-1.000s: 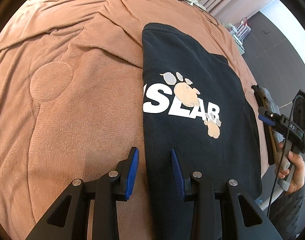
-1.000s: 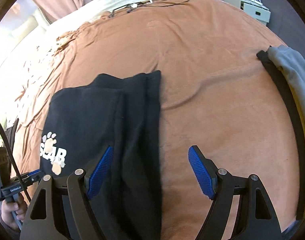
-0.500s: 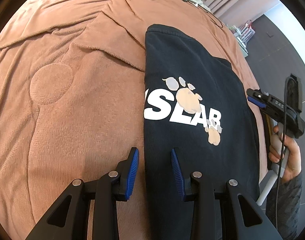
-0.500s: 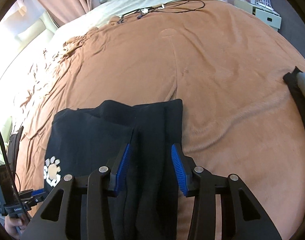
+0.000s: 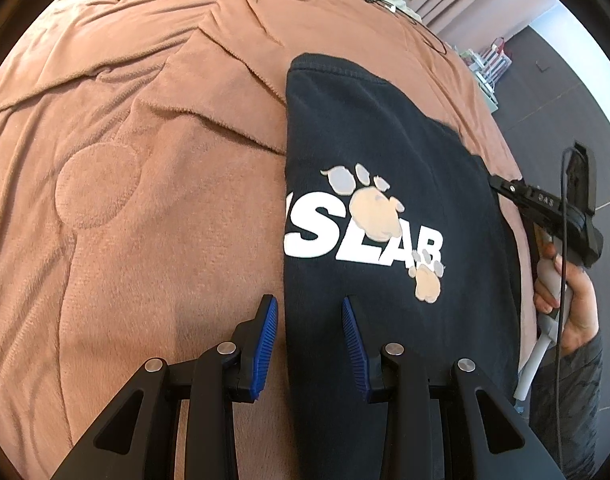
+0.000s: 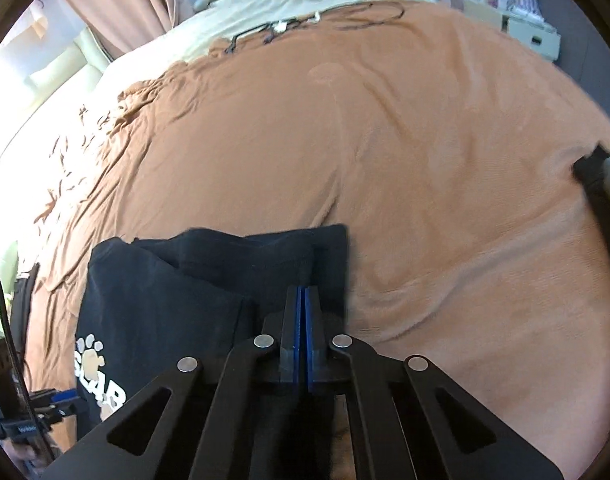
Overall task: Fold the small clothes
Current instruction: 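Close the right tool on the folded sweatshirt's edge, then grasp the sweatshirt's printed end with the left tool while the right tool holds it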
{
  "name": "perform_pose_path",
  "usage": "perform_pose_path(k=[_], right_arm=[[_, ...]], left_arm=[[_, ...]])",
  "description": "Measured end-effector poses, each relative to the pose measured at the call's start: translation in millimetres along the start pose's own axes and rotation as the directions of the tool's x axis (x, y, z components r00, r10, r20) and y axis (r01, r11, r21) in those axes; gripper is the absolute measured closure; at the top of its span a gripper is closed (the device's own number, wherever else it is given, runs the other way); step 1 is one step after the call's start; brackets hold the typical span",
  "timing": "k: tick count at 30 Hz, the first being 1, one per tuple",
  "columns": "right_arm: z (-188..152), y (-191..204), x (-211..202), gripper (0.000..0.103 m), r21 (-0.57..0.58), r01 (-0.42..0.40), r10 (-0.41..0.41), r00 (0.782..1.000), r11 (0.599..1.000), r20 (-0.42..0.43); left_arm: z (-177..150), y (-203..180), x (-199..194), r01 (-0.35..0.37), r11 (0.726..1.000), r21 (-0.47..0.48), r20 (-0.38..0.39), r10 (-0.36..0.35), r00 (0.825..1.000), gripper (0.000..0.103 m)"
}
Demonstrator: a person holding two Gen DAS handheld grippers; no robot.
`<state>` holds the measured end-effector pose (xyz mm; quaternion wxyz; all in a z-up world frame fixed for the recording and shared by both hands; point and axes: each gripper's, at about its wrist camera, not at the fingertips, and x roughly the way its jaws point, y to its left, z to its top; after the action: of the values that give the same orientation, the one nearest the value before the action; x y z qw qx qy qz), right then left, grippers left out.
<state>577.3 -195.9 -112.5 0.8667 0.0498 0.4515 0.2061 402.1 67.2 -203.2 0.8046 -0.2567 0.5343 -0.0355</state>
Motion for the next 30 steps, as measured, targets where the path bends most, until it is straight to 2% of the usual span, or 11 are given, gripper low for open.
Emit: perform_pose_path(k=[3, 8, 13, 16, 17, 18, 19, 20, 24, 29, 30], right_arm=[[-4, -3, -9, 0.103, 0.002, -0.003, 0.003, 1.0, 1.0, 0.028], [-6, -12, -13, 0.103, 0.045, 0.064, -0.067, 0.996, 0.997, 0.063], [-10, -24, -10, 0.103, 0.143, -0.03, 0.027, 0.999, 0.989, 0.027], [-18, -24, -7, 0.101, 0.159, -0.096, 0.099, 0.995, 0.983, -0.01], [-21, -24, -6, 0.094, 0.164, -0.104, 0.109, 0.994, 0.981, -0.02], [-25, -24, -5, 0.058, 0.175, -0.111, 0.118, 0.992, 0.978, -0.031], [-27, -26, -6, 0.036, 0.183, -0.121, 0.128, 0.992, 0.976, -0.024], [-27, -26, -9, 0.021, 0.183, -0.135, 0.138, 0.99, 0.974, -0.003], [-31, -29, -14, 0.021, 0.205, -0.267, 0.269, 0.963, 0.942, 0.019], [-37, -35, -10, 0.022, 0.224, -0.329, 0.337, 0.942, 0.917, 0.006], [-36, -38, -8, 0.025, 0.227, -0.331, 0.341, 0.94, 0.916, -0.001]], left_arm=[[4, 1, -1, 0.008, 1.0, -0.013, -0.006, -0.008, 1.0, 0.066], [9, -2, -1, -0.001, 1.0, 0.0, -0.007, 0.001, 1.0, 0.066], [17, -1, -2, 0.011, 1.0, -0.015, -0.006, -0.011, 1.0, 0.066], [24, -1, -2, 0.029, 0.999, -0.023, 0.007, -0.028, 1.0, 0.042], [26, -1, -2, 0.038, 0.999, -0.013, 0.019, -0.038, 0.999, 0.031], [28, -1, -2, 0.044, 0.999, -0.004, 0.029, -0.044, 0.999, 0.027], [31, -1, -1, 0.049, 0.999, 0.001, 0.036, -0.049, 0.998, 0.026], [34, 1, 1, 0.057, 0.998, -0.003, 0.038, -0.057, 0.998, 0.026], [44, 10, 8, 0.091, 0.995, -0.039, 0.035, -0.089, 0.995, 0.026], [61, 13, 10, 0.131, 0.991, -0.031, 0.059, -0.129, 0.99, 0.027], [63, 15, 11, 0.139, 0.989, -0.038, 0.06, -0.137, 0.989, 0.028]])
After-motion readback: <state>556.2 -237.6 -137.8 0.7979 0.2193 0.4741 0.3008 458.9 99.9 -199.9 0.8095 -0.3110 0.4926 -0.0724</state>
